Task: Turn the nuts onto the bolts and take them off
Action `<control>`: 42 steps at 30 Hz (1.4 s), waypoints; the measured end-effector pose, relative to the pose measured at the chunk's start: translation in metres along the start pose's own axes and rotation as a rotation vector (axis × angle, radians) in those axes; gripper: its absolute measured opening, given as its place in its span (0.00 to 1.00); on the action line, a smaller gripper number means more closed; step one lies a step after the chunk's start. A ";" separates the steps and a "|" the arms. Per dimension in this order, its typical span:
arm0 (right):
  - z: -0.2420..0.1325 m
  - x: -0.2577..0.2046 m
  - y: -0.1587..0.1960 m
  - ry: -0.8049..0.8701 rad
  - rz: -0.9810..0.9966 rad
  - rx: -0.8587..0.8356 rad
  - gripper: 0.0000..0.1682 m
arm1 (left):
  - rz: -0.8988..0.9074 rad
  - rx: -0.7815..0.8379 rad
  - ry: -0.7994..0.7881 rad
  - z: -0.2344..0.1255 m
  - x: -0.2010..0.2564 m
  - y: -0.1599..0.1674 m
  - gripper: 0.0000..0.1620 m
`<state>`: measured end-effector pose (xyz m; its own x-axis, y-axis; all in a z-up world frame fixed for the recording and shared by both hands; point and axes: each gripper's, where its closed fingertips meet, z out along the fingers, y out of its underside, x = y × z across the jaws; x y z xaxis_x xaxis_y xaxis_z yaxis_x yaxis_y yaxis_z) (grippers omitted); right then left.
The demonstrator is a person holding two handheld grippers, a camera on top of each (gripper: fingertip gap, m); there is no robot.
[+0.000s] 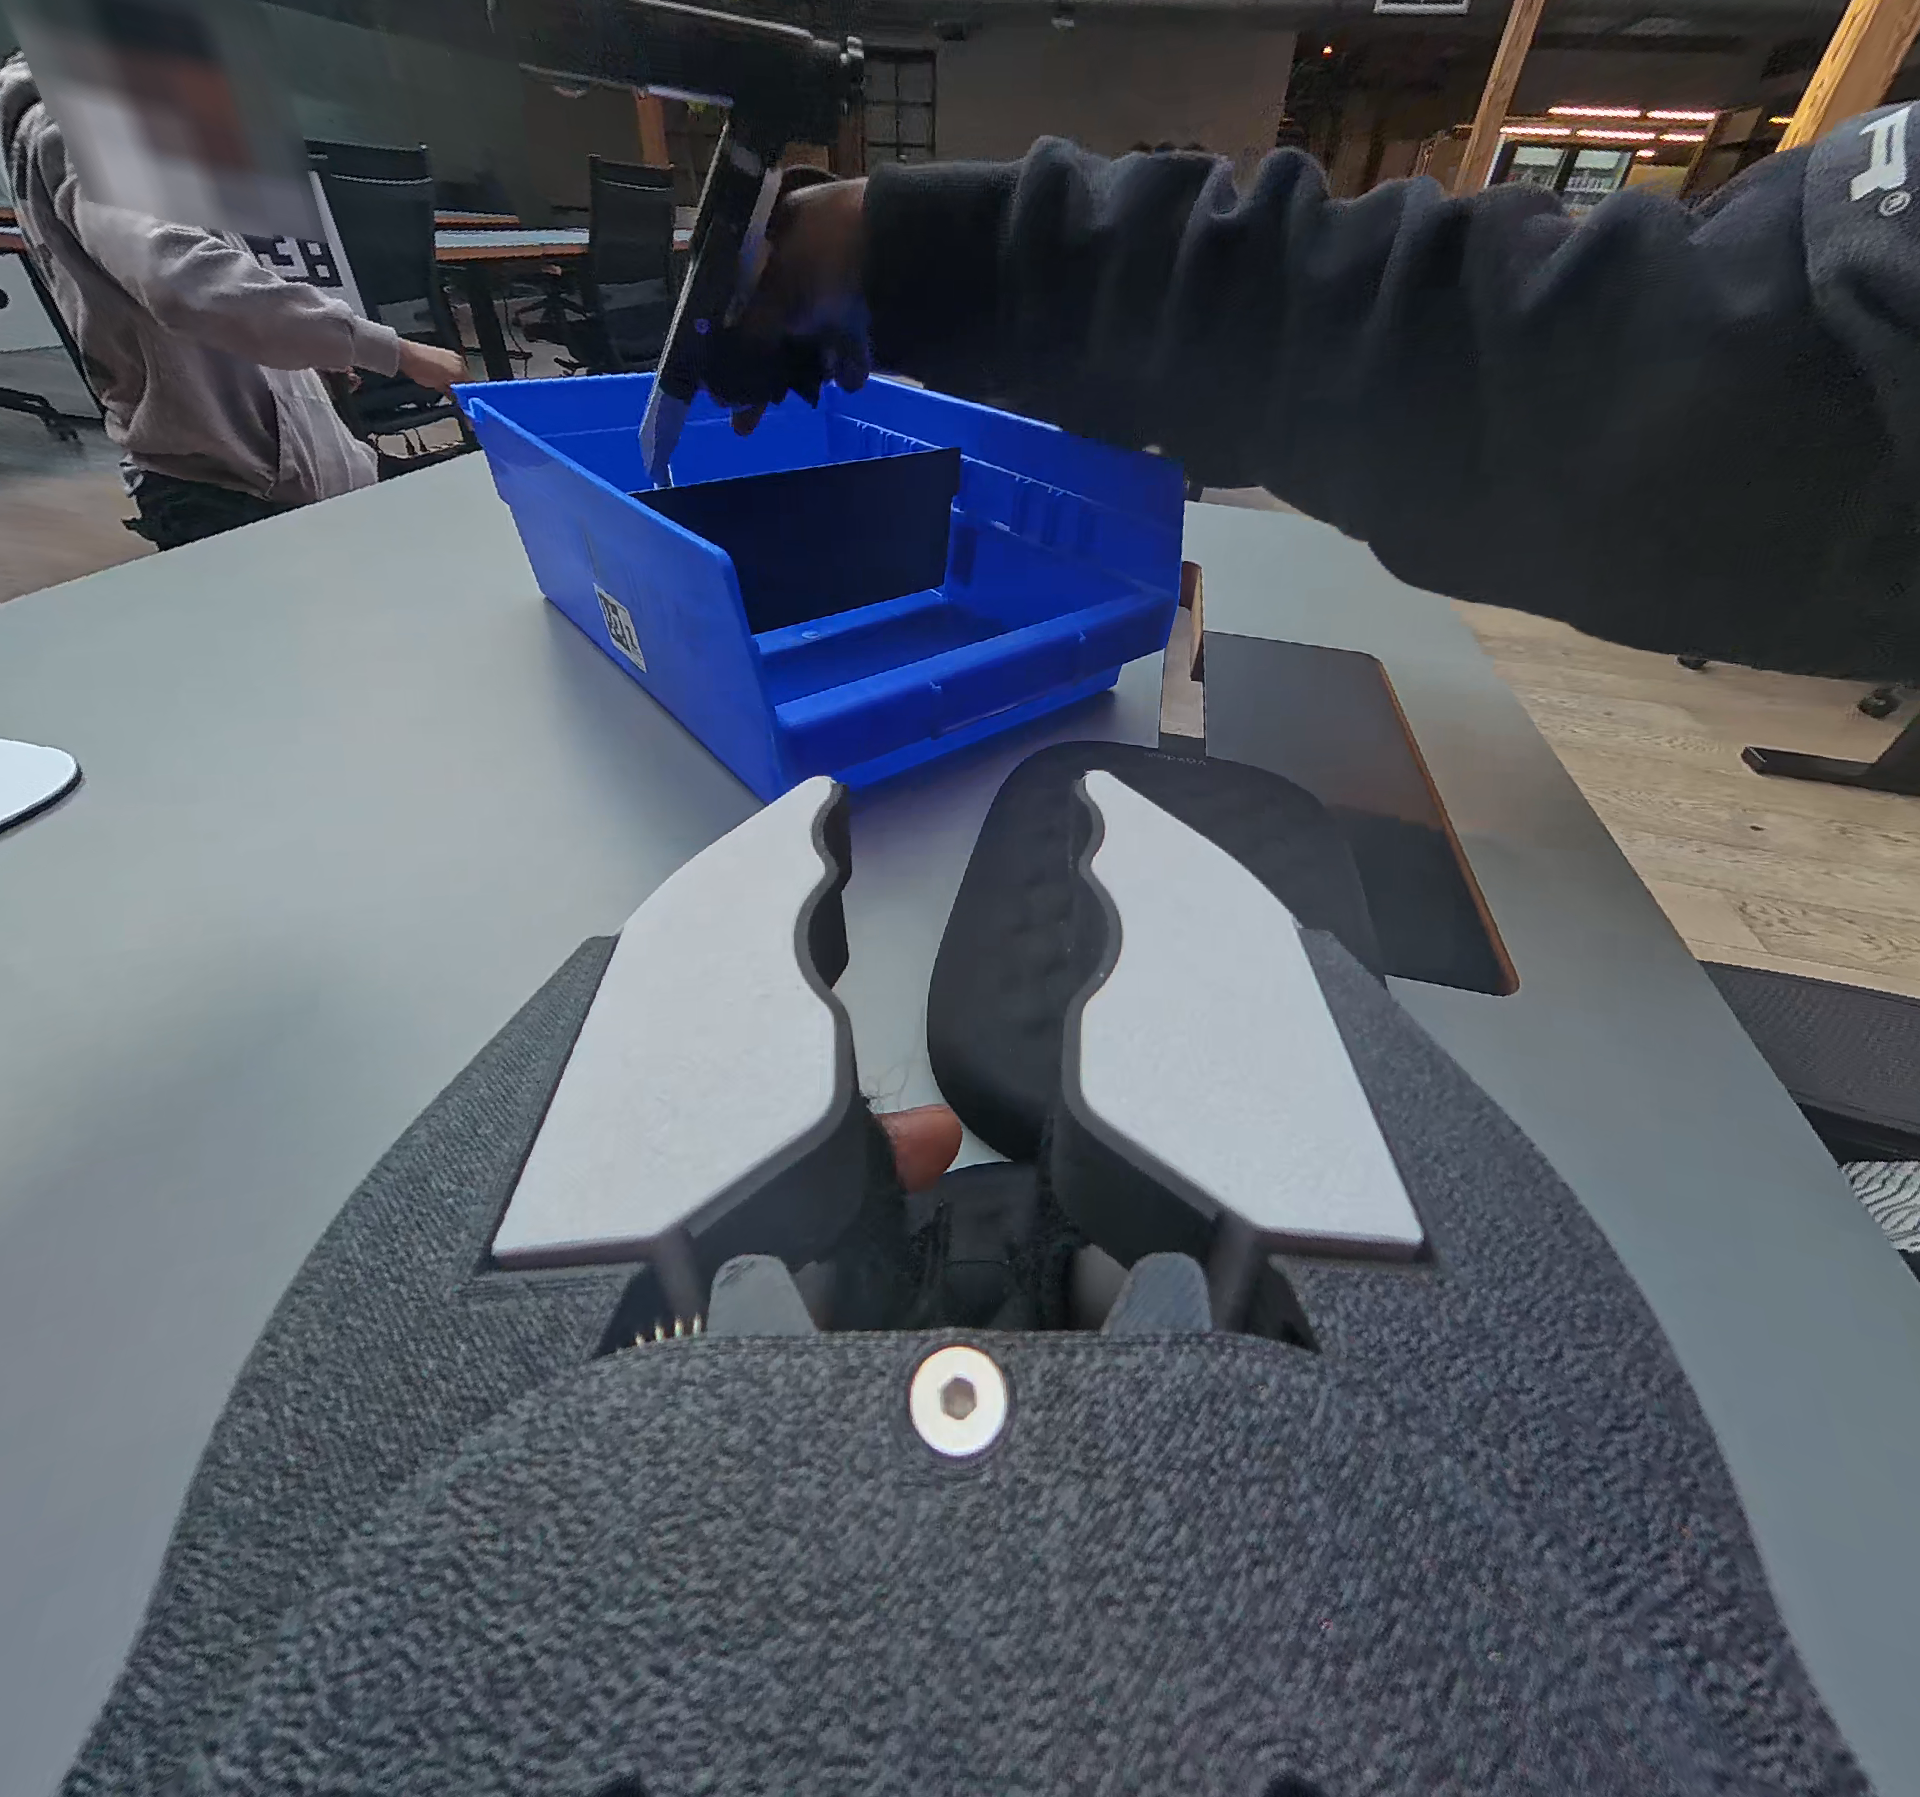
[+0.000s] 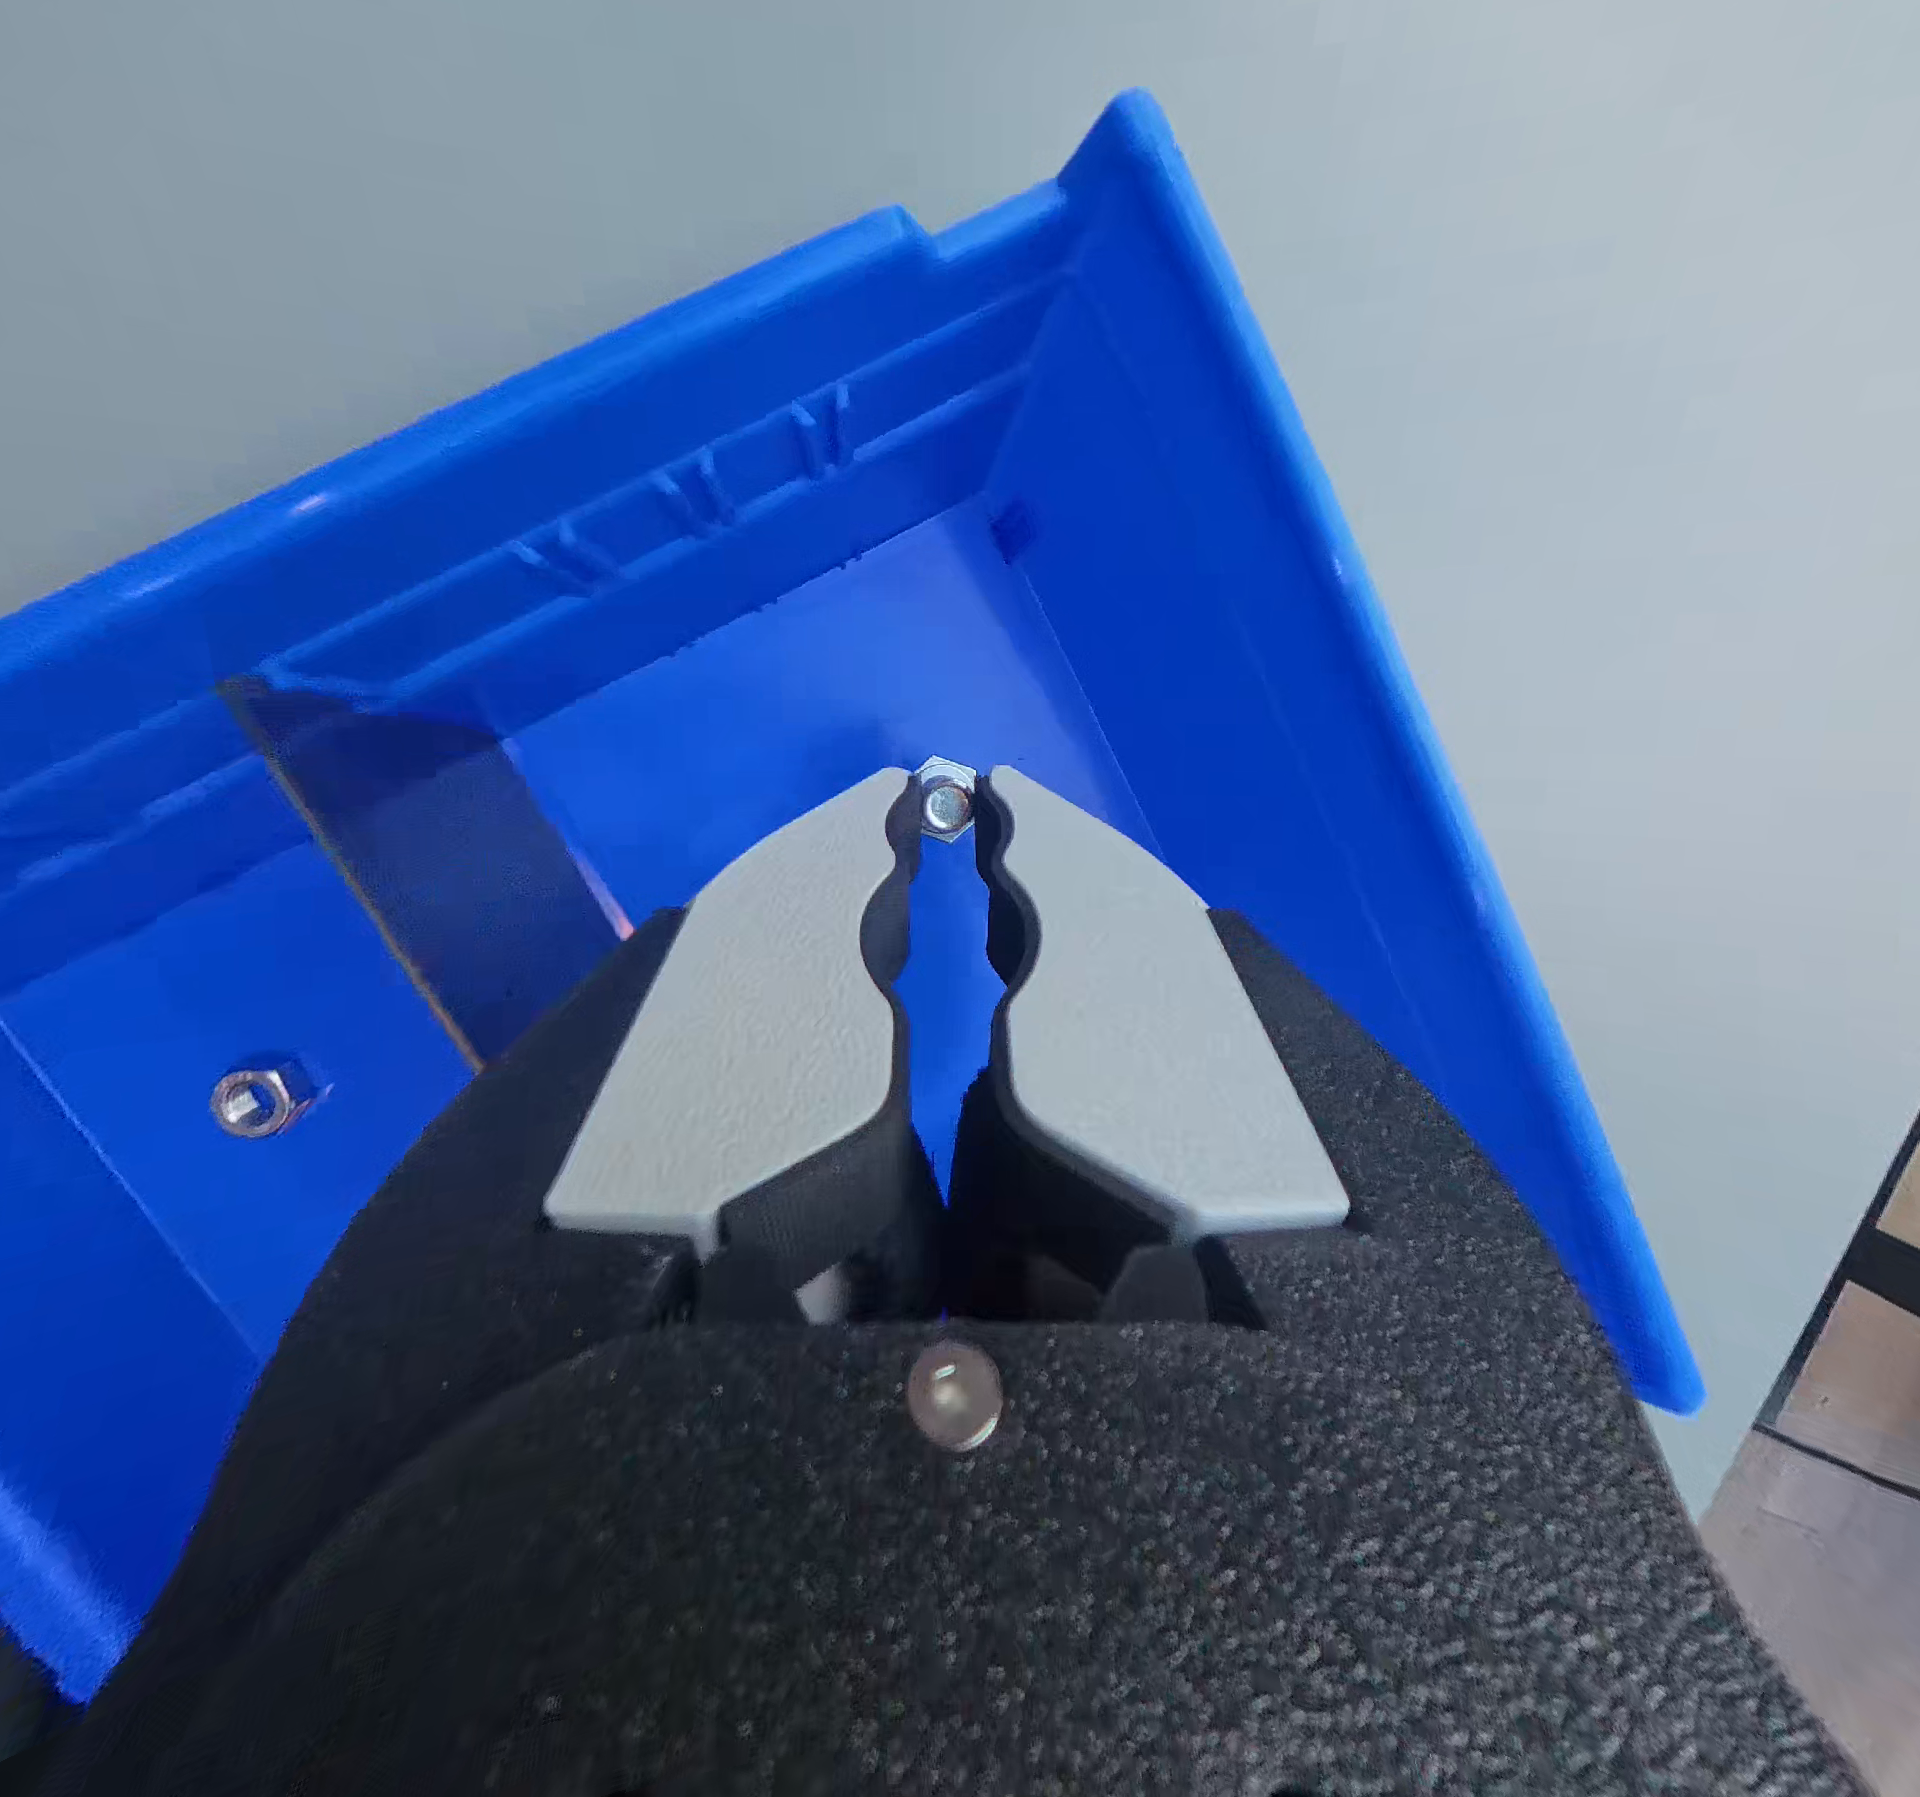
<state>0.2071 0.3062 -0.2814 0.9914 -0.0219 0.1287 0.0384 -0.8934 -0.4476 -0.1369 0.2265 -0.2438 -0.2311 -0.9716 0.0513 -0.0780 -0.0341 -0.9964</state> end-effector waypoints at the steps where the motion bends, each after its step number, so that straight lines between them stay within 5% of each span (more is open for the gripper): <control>1: 0.007 0.002 0.002 0.000 0.017 -0.010 0.05 | -0.002 0.001 0.001 0.000 0.000 0.000 0.25; 11: 0.031 0.008 0.012 -0.014 0.099 -0.027 0.06 | -0.005 0.000 0.004 0.000 0.000 0.000 0.24; 13: 0.030 0.007 0.012 -0.019 0.094 -0.031 0.12 | -0.004 -0.002 0.004 0.000 0.000 0.000 0.24; 20: -0.018 -0.002 -0.018 0.042 0.087 0.158 0.18 | -0.014 0.005 -0.001 -0.001 -0.002 -0.001 0.24; 26: -0.113 -0.070 -0.047 0.029 0.052 0.593 0.29 | -0.012 -0.001 -0.021 0.000 -0.003 0.000 0.24; 30: -0.158 -0.144 -0.029 -0.038 0.024 0.834 0.37 | -0.027 -0.008 -0.064 0.000 -0.010 0.001 0.24; 34: -0.162 -0.205 0.005 -0.115 0.069 0.947 0.45 | -0.027 -0.018 -0.102 0.001 -0.014 0.002 0.24; 42: -0.128 -0.237 0.052 -0.031 0.208 0.954 0.44 | -0.003 -0.035 -0.129 0.002 -0.014 0.004 0.24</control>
<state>-0.0417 0.2077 -0.2215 0.9922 -0.1138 -0.0515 -0.0667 -0.1339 -0.9888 -0.1320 0.2399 -0.2483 -0.1046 -0.9936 0.0425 -0.1128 -0.0306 -0.9931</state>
